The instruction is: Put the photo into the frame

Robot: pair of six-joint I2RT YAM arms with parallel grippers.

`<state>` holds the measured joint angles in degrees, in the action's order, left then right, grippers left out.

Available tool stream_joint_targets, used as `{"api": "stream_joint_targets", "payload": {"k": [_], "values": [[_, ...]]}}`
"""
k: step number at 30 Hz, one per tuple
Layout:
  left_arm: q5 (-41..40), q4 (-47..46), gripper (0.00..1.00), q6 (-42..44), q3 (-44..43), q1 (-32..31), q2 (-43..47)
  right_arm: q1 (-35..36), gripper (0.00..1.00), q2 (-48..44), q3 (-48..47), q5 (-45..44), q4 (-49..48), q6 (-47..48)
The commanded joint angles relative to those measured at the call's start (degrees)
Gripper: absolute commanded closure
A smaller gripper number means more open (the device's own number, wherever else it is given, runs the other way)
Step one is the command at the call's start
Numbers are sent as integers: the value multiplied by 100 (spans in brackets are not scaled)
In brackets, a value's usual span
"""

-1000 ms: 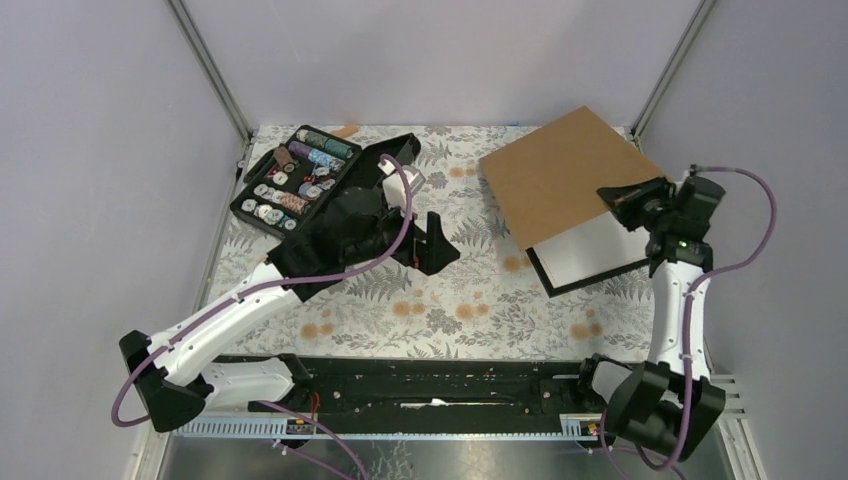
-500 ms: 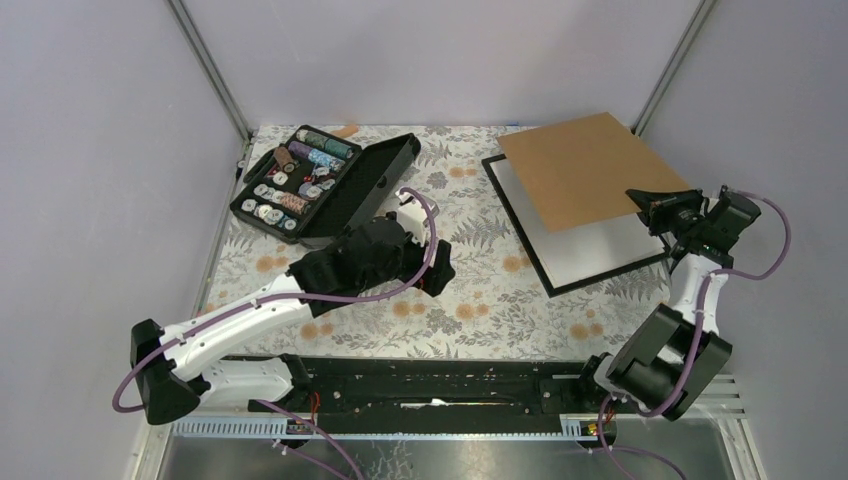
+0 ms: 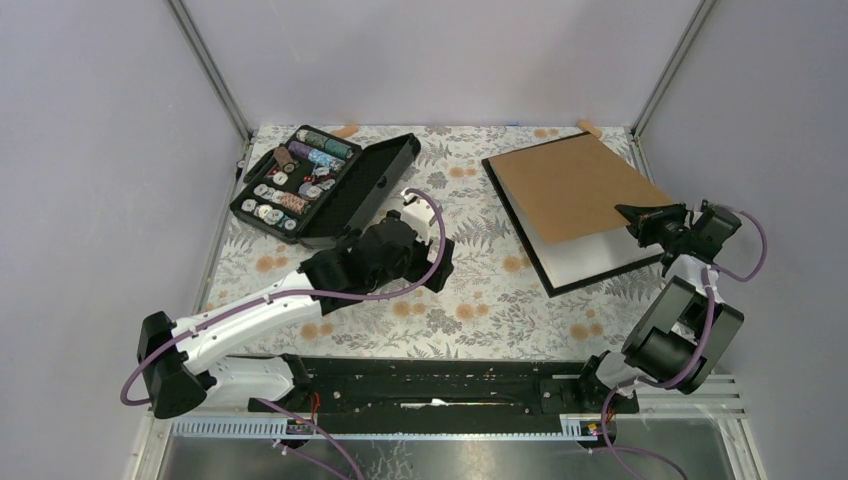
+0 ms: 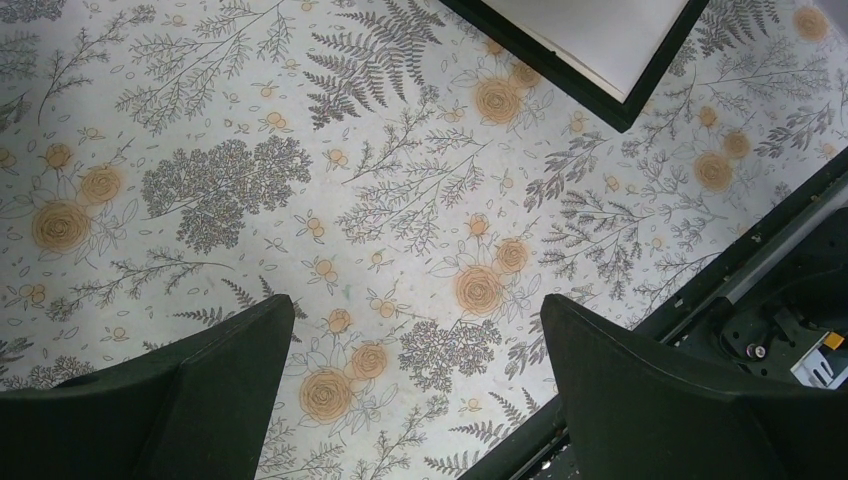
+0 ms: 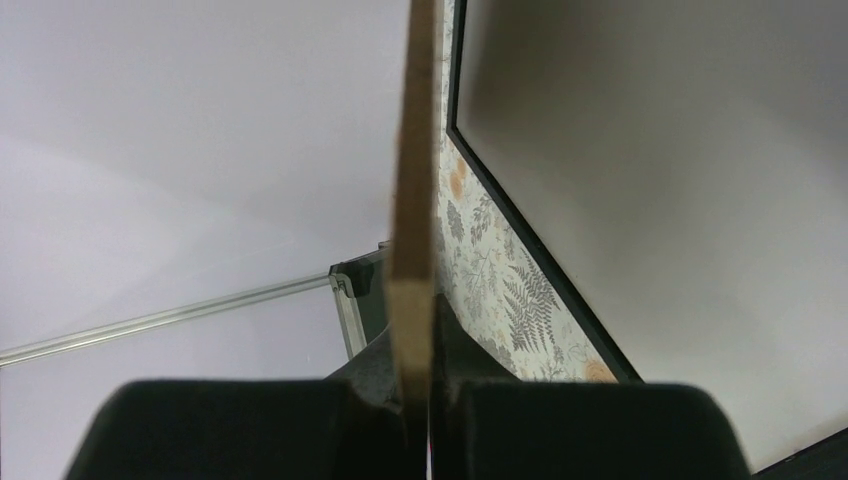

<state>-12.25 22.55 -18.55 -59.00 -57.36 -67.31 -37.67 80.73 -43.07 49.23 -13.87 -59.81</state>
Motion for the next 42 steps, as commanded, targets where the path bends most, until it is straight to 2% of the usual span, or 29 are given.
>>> {"api": "stream_joint_targets", "payload": {"k": [1,27,42], "values": [[-173,-280,1,103,9,-23,-41,-6,100,48,13,414,-725,98],[-106,-298,1,123,20,-56,-103,-408,100,330,313,719,-688,381],[-123,-298,1,141,31,-90,-97,-473,100,1164,12,925,-1176,186]]}}
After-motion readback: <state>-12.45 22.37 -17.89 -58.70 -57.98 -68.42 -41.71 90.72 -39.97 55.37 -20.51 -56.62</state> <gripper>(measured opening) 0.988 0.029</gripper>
